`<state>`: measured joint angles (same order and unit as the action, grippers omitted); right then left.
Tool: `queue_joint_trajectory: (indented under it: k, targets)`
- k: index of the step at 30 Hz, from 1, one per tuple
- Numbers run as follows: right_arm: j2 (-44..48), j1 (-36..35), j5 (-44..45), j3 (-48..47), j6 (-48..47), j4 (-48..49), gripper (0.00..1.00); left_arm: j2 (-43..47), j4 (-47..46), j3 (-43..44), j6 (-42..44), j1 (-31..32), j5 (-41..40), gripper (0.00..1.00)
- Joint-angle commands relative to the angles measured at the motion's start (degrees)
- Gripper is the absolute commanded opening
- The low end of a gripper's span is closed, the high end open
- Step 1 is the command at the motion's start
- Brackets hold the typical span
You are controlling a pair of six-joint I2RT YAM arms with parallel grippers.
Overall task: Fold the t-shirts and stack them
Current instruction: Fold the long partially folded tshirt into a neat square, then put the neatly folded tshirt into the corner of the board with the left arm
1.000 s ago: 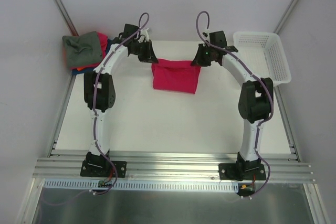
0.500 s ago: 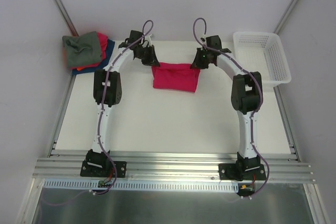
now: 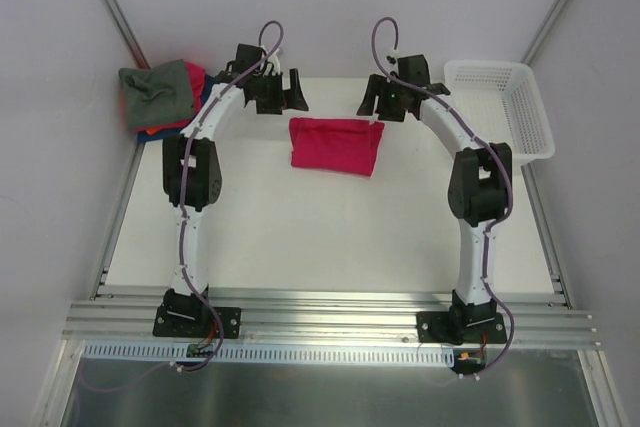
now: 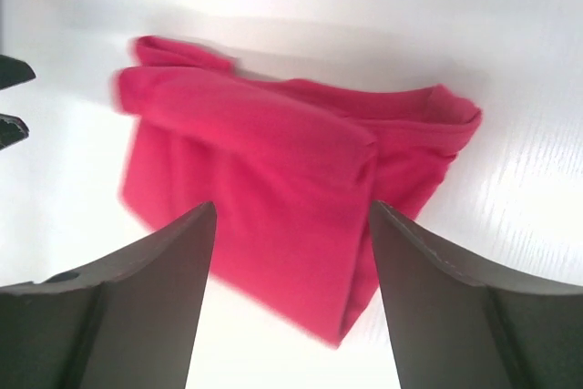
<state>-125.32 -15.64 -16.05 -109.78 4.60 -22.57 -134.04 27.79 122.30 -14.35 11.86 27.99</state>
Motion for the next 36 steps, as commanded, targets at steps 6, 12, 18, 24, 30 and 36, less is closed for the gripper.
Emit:
queue_joint_trajectory:
  k: [6,12,18,24,30,36]
  targets:
    - [11.4,-5.2,-5.3,4.4,3.5,1.4,0.67,21.0,-0.6,-7.8,0.3,-1.9,-3.6,0.99]
    - [4.4,-6.8,-8.7,1.9,8.4,1.6,0.66,25.2,0.3,-10.4,4.7,-1.8,-9.8,0.99]
    - [-2.2,-7.0,-9.2,-1.4,11.1,2.6,0.65,27.2,2.5,-15.1,7.9,-1.9,-16.5,0.99]
    - [-8.4,-6.4,-8.9,-6.9,12.1,3.1,0.65,28.0,3.5,-17.2,10.2,-1.9,-18.7,0.99]
    - [-12.1,-5.5,-6.5,-12.9,11.8,4.5,0.65,28.6,4.3,-19.9,10.6,-1.9,-18.7,0.99]
    - [-15.5,-4.7,-2.9,-18.4,10.7,4.8,0.65,27.5,5.3,-21.1,9.9,-1.8,-17.2,0.99]
